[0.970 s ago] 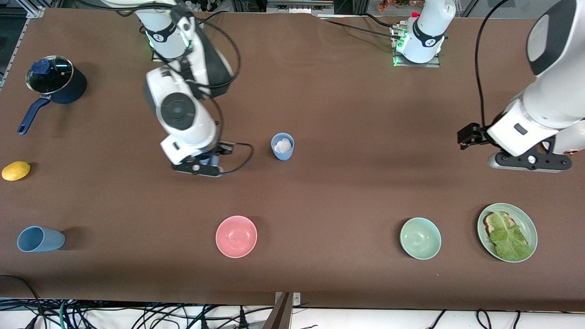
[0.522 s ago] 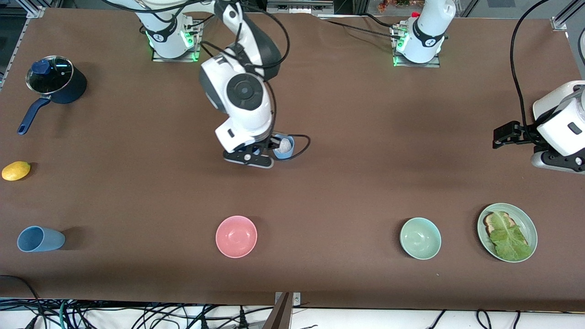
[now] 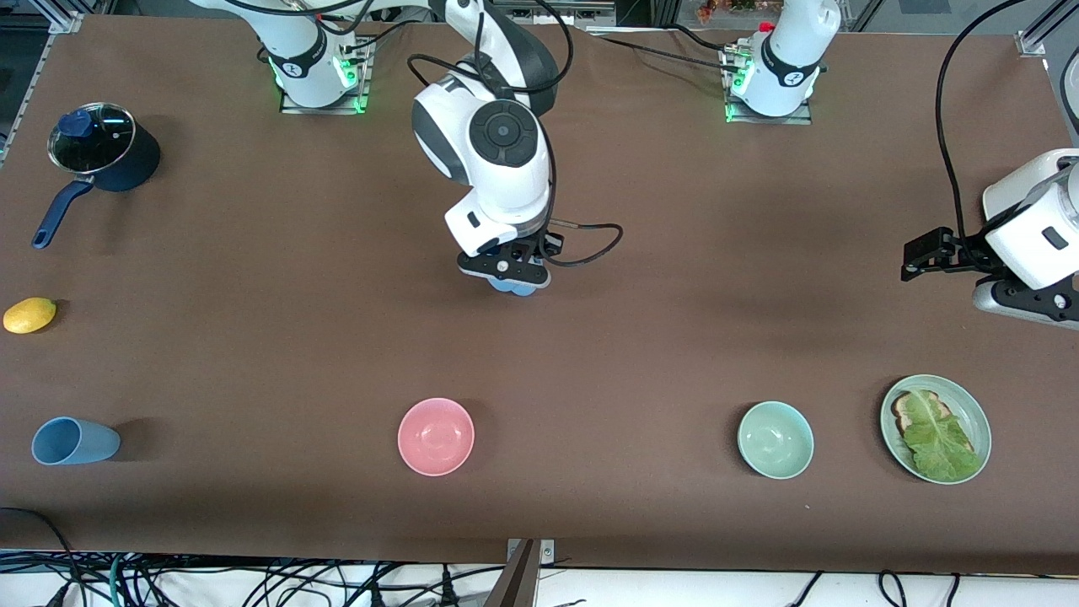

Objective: Stack blue cups with both arms

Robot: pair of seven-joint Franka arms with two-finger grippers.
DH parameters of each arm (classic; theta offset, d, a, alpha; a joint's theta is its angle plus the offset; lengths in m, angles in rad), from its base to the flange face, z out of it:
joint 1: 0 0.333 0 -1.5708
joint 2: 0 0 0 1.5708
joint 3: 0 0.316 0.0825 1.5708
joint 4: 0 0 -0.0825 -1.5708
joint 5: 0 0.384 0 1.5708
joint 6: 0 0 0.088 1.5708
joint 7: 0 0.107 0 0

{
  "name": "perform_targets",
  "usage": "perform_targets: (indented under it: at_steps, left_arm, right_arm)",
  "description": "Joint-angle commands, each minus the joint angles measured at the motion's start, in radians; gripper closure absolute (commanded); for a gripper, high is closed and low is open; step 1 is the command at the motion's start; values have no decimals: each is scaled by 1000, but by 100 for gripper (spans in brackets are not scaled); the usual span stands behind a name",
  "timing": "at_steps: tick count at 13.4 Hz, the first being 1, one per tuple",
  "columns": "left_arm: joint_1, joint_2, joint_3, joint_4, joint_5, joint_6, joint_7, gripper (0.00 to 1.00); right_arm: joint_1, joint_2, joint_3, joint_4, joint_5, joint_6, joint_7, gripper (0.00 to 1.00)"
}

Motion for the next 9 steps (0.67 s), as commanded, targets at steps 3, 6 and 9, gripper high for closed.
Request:
perform_targets:
  at_steps: [3,6,9]
  left_arm:
    - [-2,-8,27,-46,-18,97,110,0]
    - [-3,-6,30,-50,7,112,115,0]
    - [-5,-6,30,-49,67,129,116,0]
  right_arm:
    - [22,45,-5,59,16,-26,20,100]
    - [34,62,-5,59,16,-20,40,100]
    - [36,73,-5,59,16,-17,45,100]
